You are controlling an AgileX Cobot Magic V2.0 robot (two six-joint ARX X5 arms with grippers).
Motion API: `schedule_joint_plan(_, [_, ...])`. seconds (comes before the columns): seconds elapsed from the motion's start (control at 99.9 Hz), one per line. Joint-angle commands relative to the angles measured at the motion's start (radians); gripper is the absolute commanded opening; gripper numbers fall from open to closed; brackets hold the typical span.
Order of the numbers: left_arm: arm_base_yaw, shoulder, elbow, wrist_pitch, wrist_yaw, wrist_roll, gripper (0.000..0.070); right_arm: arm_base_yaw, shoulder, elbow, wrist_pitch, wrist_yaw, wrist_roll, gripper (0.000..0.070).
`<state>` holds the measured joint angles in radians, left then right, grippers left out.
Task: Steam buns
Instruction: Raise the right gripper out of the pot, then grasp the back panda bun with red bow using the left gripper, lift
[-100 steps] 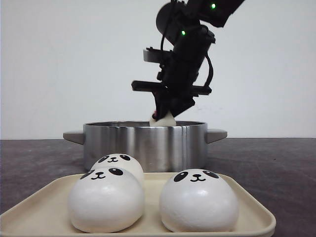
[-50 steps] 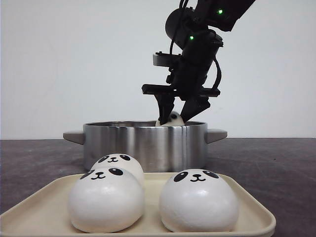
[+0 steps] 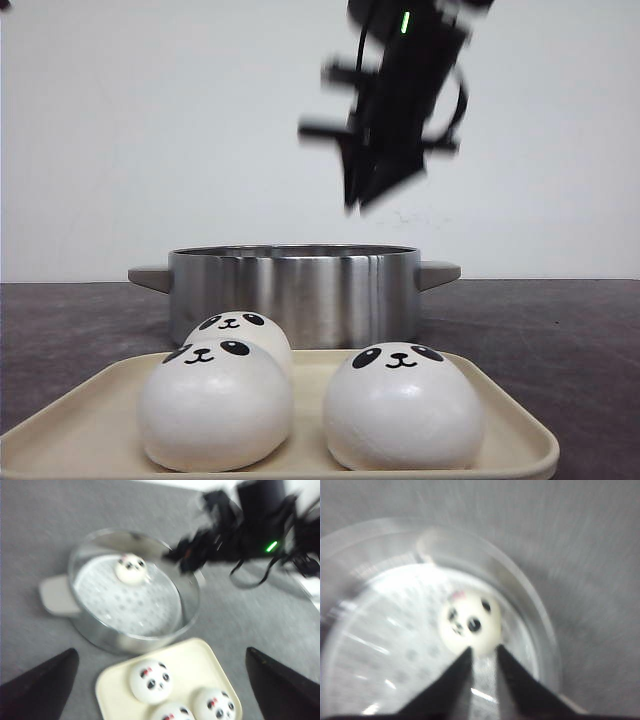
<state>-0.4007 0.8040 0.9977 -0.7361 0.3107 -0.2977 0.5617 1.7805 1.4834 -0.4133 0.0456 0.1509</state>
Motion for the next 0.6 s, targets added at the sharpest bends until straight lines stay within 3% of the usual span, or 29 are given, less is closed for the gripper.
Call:
schedule_joint_plan(0.0, [-0.047, 0.050, -0.003, 0.019, 0.001, -0.035, 0.0700, 0.038, -0.106, 0.024, 0.006, -0.003, -0.008, 0.0003])
schedule_joint_plan(0.28, [-0.245, 0.330, -0.006, 0.092, -0.039, -0.063, 0.0700, 0.197, -0.507, 0.024, -0.100, 0.024, -0.002, 0.0002])
schedule_joint_plan(0.591, [-0.282, 0.617, -0.006, 0.157, -0.077, -0.088, 0.0700, 0.288, -0.729, 0.024, -0.121, 0.121, 0.003, 0.0002])
